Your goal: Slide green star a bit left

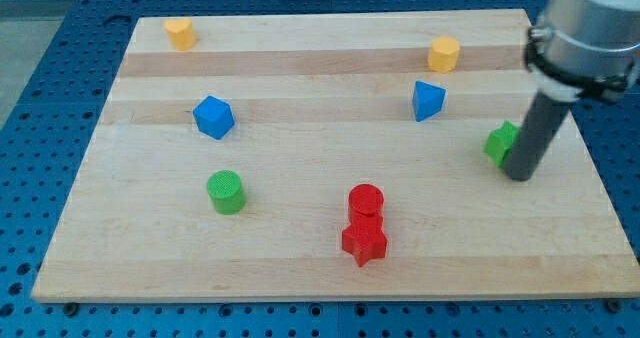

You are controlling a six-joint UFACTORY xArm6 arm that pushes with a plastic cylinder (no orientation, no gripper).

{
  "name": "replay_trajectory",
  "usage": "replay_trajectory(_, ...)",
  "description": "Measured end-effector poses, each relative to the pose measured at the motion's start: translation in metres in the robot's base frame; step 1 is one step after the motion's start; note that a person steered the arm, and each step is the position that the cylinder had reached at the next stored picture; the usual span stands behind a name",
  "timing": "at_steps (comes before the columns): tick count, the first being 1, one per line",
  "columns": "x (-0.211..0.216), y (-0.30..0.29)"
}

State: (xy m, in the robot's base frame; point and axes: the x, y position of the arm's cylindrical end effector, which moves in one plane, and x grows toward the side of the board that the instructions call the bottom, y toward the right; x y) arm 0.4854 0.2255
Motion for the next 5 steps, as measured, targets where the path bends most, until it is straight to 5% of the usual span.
replay_trajectory(1,0.000,0.051)
replay_trajectory(5,-0.015,0.028)
